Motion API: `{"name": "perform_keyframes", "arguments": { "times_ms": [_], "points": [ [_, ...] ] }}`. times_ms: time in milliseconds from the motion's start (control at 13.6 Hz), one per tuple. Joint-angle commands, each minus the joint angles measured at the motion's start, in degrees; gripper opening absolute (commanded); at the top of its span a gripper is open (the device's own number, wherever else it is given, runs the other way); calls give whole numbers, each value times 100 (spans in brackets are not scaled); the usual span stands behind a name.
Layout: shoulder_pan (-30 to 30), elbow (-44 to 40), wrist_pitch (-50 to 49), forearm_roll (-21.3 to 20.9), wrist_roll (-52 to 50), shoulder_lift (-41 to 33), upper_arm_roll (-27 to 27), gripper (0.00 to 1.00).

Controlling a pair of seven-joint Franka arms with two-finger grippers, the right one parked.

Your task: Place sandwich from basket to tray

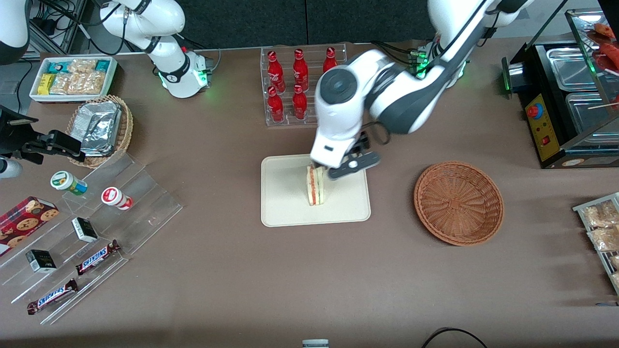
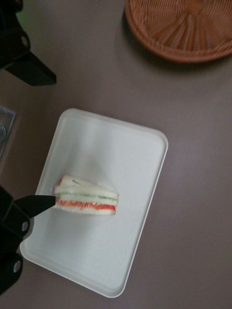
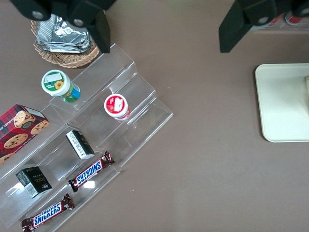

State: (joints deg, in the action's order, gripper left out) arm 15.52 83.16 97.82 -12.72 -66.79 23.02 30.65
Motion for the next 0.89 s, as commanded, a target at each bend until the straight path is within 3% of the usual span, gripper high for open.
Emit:
{"name": "perform_keyframes", "arguments": {
  "times_ms": [0,664,811],
  "points": [
    [-381,236,-569,226,542,-622,3,100],
    [-1472,245,-1705,587,2643,-1502,-50,100],
    [-1289,227,-1854,743,3274,-1695,-775,100]
  ]
}}
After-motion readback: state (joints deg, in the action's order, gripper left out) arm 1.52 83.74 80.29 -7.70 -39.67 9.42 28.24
